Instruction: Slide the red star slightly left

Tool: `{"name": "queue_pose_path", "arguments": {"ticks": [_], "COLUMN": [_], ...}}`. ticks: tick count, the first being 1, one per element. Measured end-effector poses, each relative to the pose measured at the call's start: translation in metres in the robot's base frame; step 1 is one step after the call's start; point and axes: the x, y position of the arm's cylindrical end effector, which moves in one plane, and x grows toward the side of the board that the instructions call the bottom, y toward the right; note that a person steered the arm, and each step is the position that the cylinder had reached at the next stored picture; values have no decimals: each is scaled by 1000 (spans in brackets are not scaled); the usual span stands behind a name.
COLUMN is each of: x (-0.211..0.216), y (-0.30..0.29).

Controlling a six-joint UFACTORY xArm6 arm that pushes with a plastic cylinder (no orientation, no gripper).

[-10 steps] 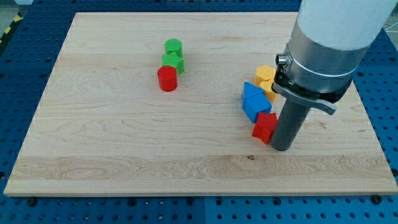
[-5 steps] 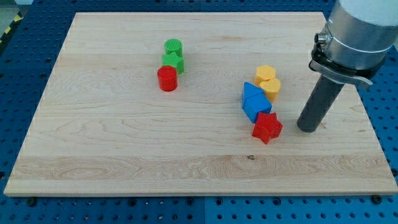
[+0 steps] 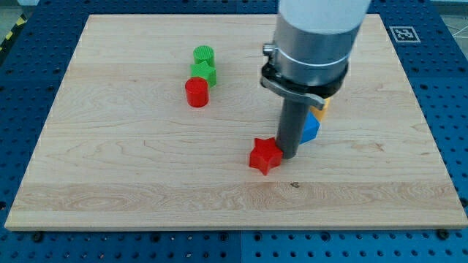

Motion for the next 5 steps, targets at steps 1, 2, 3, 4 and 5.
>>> {"name": "queue_pose_path", "arguments": {"ticks": [1, 2, 3, 4, 5], "x": [1, 2, 3, 5, 11], "y": [-27, -52, -68, -49, -7]}}
